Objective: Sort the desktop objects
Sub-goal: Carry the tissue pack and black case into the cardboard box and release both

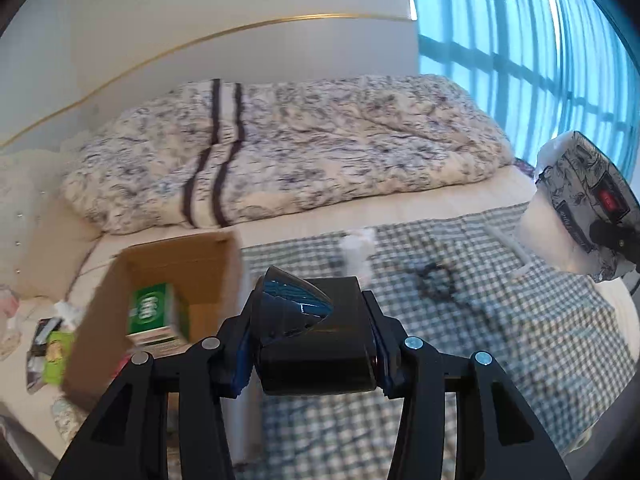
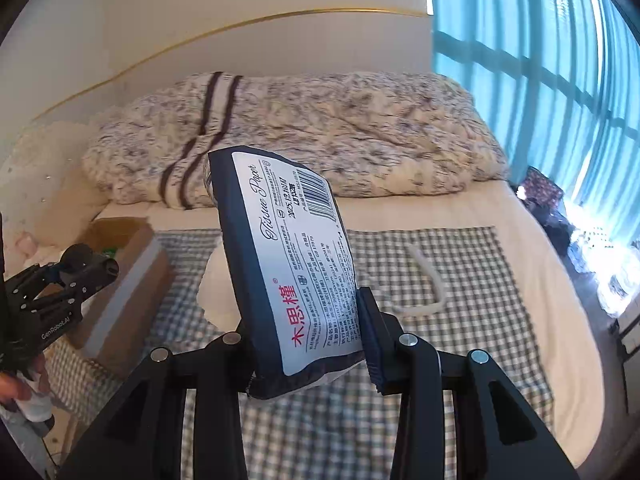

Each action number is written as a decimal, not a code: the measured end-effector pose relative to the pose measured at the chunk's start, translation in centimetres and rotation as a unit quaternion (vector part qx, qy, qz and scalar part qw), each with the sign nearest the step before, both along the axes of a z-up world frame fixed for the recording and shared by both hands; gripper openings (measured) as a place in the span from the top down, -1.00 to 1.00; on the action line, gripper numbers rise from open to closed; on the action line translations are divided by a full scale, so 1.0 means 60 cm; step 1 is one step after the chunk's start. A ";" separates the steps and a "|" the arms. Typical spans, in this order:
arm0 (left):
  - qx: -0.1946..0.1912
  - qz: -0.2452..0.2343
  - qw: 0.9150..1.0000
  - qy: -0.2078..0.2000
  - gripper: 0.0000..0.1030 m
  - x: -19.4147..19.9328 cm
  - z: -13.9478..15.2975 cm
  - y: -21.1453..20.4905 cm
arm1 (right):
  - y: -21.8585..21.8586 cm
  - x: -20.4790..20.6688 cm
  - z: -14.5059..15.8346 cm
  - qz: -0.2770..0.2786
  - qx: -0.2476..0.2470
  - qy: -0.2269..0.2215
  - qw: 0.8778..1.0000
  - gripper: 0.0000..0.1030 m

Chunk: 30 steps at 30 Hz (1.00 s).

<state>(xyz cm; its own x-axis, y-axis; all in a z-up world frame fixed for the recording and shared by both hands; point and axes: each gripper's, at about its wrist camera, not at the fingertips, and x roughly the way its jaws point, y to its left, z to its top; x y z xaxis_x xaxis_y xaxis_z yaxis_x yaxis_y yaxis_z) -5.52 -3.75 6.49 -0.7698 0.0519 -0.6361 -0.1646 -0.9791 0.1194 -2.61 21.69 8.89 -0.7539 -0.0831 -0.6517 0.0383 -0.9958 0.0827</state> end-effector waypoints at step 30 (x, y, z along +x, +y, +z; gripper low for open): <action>0.063 0.113 0.991 -0.029 0.06 -0.022 -0.090 -0.351 | -0.444 -0.116 -0.046 0.158 -0.046 -0.047 0.985 0.29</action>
<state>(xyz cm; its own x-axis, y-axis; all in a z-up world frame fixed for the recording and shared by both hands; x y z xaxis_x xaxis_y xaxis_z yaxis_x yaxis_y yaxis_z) -6.83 -24.81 1.07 -0.7338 -0.0354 -0.6785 0.0568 -0.9983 -0.0094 -9.59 -4.94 6.15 -0.6169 -0.3657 -0.6969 0.3330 -0.9236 0.1898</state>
